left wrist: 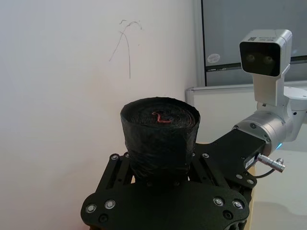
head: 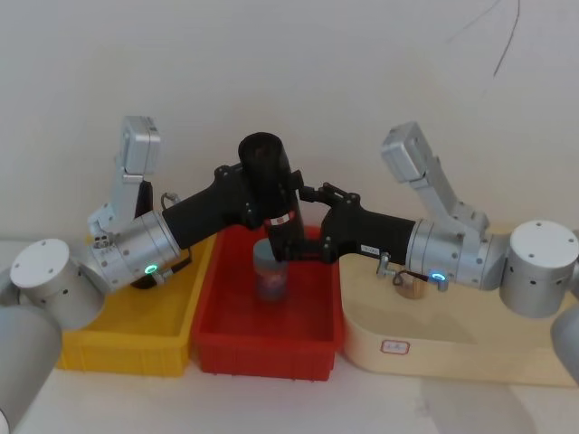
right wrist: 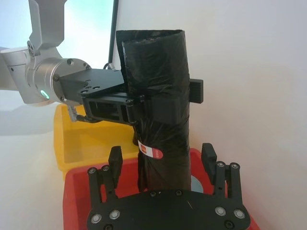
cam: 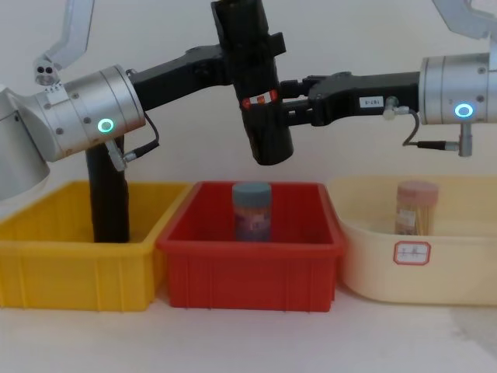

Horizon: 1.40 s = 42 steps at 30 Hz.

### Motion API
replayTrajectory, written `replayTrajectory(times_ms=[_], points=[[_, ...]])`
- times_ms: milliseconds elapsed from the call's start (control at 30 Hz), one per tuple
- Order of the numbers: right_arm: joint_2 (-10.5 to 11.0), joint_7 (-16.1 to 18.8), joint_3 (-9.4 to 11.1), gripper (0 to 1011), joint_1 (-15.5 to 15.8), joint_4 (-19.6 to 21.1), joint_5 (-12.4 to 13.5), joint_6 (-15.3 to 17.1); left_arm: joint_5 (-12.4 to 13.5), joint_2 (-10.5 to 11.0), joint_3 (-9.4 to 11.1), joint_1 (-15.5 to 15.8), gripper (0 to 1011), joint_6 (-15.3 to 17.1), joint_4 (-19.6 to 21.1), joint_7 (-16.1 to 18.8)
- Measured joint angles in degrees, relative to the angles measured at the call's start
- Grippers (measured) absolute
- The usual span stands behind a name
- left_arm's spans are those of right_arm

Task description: Pick up the garbage bag with the one hand and transfer it to the other hand.

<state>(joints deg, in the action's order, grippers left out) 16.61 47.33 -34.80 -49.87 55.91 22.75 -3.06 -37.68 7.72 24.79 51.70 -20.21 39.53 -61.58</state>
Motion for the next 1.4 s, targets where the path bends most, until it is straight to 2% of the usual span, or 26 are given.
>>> replayTrajectory(times_ms=[533,900,1133,1300,1400], points=[[-2.68,1.14,-1.30,1000,-2.72,-5.26,-0.49,-1.91,-0.28,0.78,0.66,-1.27,435,1.12,2.63,0.67],[-4.17,2.57,-2.18,1000,-3.92,-7.93,-1.17,-2.78,-0.16,1.38,1.06,-2.14,435,1.32,4.50,2.50],[-4.58,2.95,-2.40,877,-4.27,-8.66,-1.38,-3.02,-0.05,1.58,1.18,-2.42,435,1.36,5.06,3.11],[-4.77,3.13,-2.52,705,-4.43,-8.99,-1.48,-3.11,0.01,1.70,1.25,-2.56,435,1.39,5.40,3.44],[-4.83,3.19,-2.56,672,-4.47,-9.11,-1.52,-3.13,0.03,1.73,1.27,-2.61,435,1.39,5.47,3.53]])
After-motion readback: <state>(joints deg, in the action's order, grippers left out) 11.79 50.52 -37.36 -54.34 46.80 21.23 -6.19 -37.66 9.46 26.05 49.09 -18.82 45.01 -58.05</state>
